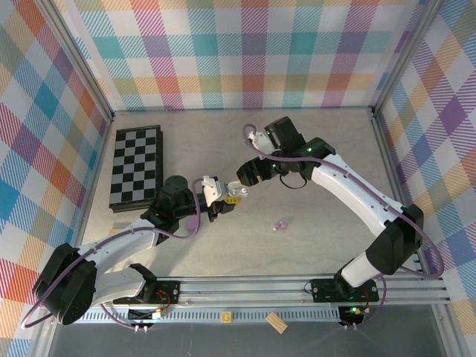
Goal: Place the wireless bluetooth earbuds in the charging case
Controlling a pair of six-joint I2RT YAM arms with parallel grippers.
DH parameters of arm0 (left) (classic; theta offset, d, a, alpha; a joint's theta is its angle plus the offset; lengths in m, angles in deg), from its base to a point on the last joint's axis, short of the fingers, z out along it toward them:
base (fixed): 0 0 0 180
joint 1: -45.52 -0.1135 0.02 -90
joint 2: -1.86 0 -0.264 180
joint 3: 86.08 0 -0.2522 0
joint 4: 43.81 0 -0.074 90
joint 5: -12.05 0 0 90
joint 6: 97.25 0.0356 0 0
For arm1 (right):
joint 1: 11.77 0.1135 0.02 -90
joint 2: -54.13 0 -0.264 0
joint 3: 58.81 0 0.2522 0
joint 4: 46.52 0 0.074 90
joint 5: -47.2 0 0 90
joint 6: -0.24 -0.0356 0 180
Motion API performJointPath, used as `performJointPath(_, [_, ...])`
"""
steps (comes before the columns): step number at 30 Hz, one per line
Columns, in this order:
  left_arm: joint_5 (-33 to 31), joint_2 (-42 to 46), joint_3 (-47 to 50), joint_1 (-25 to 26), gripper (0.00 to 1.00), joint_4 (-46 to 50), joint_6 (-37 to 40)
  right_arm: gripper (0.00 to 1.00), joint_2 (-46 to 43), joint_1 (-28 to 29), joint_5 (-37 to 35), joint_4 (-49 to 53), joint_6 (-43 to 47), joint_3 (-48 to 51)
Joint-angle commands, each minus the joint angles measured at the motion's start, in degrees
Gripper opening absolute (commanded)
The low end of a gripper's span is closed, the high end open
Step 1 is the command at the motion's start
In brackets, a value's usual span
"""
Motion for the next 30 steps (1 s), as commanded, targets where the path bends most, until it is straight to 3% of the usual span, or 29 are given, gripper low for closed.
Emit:
performJointPath(1, [0.5,0.8,-1.0,0.3,0.02,-1.7,-0.4,0.76,-0.8,1.3,-0.8,5.2,5.1,-0.5])
performJointPath(13, [1.4,0.0,-2.2,0.3,0.02,-2.7,-1.8,0.75,-11.0,1.2,3.4,4.0,13.0,4.2])
performJointPath(18, [3.0,0.5,-2.4,0.3,0.02,-2.1,-1.7,0.76,-15.4,1.2,3.0,-3.2,18.1,9.2])
performJointPath(24, [2.5,2.4,-1.7,0.3,0.03,-0.4,0.1,0.71,-5.7,0.4,1.9,1.5,7.6,-2.1])
performJointPath(30, [2.1,3.6,-1.4,0.3,0.03,0.3,0.4,0.72,1.7,0.5,3.7,5.3,7.6,-7.6])
